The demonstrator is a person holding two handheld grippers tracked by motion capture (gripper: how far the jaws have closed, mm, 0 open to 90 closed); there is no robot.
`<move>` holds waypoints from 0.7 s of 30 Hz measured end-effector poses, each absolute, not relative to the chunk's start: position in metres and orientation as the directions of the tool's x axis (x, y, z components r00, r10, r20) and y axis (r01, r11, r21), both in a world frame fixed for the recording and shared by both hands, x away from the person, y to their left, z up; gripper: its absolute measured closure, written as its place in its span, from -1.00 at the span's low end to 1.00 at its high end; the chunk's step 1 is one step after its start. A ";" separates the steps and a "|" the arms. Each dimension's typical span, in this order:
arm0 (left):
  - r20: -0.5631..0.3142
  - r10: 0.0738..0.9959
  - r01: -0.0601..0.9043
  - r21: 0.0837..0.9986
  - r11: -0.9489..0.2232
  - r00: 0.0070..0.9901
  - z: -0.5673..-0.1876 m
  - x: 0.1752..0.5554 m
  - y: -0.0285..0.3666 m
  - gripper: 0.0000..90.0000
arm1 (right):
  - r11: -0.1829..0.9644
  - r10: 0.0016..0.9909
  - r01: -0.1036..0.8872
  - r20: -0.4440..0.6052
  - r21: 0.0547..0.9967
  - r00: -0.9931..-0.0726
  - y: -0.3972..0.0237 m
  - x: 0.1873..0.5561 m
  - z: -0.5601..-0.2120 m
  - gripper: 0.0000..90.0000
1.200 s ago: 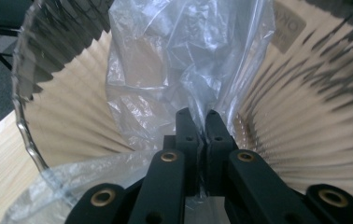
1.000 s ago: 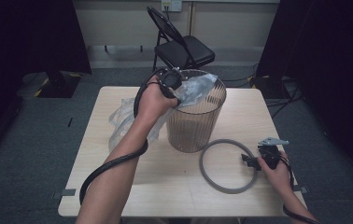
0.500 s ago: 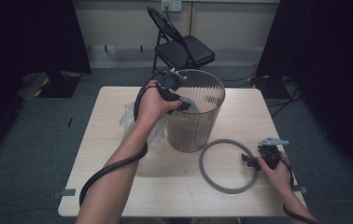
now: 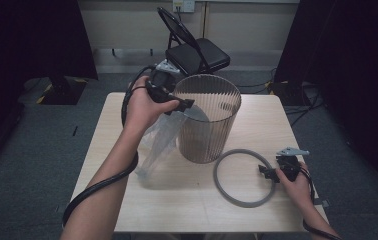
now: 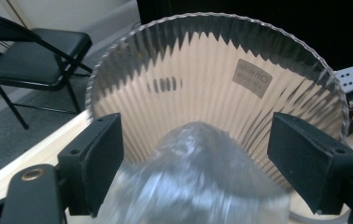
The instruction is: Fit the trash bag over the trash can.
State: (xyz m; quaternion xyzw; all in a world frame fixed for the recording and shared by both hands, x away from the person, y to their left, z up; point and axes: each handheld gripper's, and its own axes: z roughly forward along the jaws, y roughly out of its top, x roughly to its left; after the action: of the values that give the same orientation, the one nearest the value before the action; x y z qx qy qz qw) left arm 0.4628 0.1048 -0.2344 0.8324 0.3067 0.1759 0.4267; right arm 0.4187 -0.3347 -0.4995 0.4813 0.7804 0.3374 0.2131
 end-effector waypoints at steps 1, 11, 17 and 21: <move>0.024 0.665 0.365 0.821 -0.440 0.747 -0.236 0.460 0.110 -0.60 | 0.308 0.895 0.608 -0.007 0.732 -0.445 -0.335 0.419 -0.500 -0.73; -0.015 0.665 0.402 0.807 -0.433 0.746 -0.271 0.452 0.128 -0.60 | 0.305 0.898 0.609 -0.008 0.733 -0.440 -0.334 0.419 -0.500 -0.74; -0.065 0.637 0.417 0.805 -0.422 0.768 -0.272 0.451 0.124 -0.13 | 0.304 0.898 0.609 -0.007 0.733 -0.440 -0.334 0.419 -0.500 -0.74; -0.095 0.643 0.458 0.780 -0.426 0.760 -0.266 0.446 0.119 0.25 | 0.305 0.897 0.608 -0.006 0.733 -0.442 -0.334 0.419 -0.500 -0.74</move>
State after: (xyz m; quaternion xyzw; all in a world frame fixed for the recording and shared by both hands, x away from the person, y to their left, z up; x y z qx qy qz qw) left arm 0.4460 0.1192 -0.2662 0.8373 0.3287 0.1093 0.4230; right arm 0.4188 -0.3339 -0.4996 0.4832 0.7789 0.3380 0.2137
